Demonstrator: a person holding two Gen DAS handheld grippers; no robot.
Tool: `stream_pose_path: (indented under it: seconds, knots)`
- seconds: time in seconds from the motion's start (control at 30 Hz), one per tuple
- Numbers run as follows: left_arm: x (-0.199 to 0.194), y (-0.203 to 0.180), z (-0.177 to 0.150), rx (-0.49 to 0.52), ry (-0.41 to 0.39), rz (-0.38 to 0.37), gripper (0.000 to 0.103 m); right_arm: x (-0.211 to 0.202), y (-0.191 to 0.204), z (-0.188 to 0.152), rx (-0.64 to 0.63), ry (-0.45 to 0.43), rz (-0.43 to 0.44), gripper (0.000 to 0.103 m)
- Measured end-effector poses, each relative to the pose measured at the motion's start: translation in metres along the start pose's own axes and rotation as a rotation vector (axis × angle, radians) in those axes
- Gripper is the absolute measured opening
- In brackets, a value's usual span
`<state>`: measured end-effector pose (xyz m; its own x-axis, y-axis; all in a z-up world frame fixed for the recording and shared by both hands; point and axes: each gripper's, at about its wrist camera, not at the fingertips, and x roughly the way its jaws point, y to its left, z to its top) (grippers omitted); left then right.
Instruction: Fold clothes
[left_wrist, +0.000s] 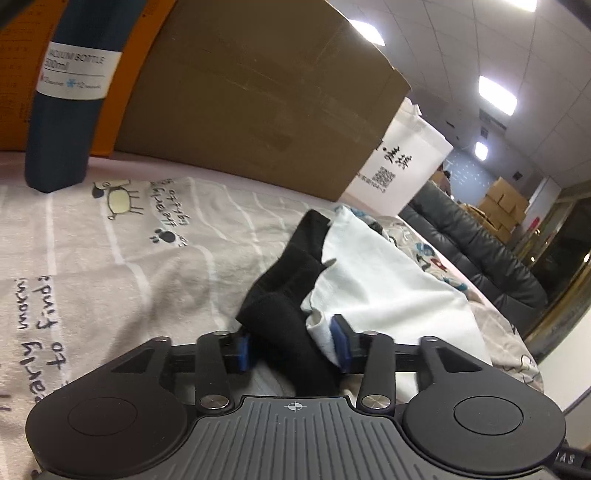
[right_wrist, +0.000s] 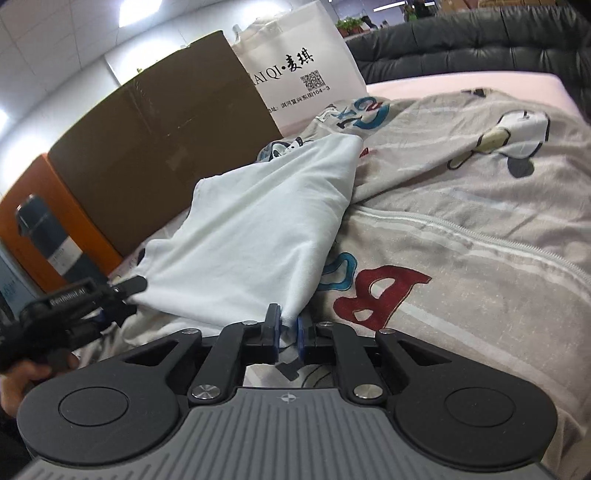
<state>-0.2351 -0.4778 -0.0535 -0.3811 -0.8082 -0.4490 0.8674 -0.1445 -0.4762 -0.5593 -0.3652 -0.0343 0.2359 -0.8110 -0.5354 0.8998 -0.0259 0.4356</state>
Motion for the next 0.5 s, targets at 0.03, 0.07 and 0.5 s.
stream_pose_path:
  seconds: [0.03, 0.07, 0.5]
  knots:
    - [-0.003, 0.000, 0.000, -0.002, -0.015, 0.009, 0.065, -0.005, 0.003, -0.002, -0.013, -0.014, -0.010, 0.016]
    - [-0.008, 0.000, 0.000, 0.001, -0.040, 0.021, 0.069, -0.012, 0.009, -0.004, -0.038, -0.035, -0.008, 0.028]
    - [-0.145, -0.041, -0.006, 0.215, -0.387, 0.127, 0.103, -0.102, 0.084, -0.031, -0.212, -0.292, 0.126, 0.103]
